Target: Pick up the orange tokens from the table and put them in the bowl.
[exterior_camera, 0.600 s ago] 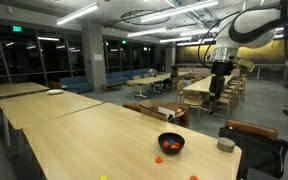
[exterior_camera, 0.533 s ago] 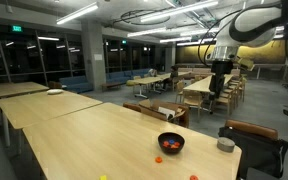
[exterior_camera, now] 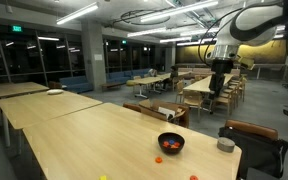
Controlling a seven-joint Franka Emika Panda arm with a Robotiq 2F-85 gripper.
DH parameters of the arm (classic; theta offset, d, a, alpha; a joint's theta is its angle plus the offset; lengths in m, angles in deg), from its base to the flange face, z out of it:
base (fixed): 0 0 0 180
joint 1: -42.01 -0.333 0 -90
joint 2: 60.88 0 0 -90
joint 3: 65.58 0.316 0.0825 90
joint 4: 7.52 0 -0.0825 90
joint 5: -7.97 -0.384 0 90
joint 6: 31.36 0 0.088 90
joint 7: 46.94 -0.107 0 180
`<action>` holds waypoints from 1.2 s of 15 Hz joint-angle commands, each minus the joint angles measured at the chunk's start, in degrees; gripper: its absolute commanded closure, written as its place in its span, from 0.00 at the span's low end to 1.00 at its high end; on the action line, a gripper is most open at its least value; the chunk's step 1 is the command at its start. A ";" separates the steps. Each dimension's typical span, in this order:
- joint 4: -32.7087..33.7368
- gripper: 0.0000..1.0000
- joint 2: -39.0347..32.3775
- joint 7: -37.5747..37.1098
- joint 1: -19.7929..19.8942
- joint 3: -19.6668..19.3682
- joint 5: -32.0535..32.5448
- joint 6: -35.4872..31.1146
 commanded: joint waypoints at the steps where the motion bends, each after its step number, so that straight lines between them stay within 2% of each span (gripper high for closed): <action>1: -0.76 0.00 -1.42 0.32 0.02 2.12 -0.42 -1.61; 3: -1.75 0.00 -3.46 -0.07 -1.08 4.00 -0.66 -3.22; 9: -0.65 0.00 -21.70 -0.96 -5.55 10.22 -1.18 -18.17; 14: 3.03 0.00 -36.01 -1.15 -7.61 14.93 -0.46 -24.81; 18: 6.66 0.00 -44.73 -7.50 -9.37 18.65 1.18 -29.37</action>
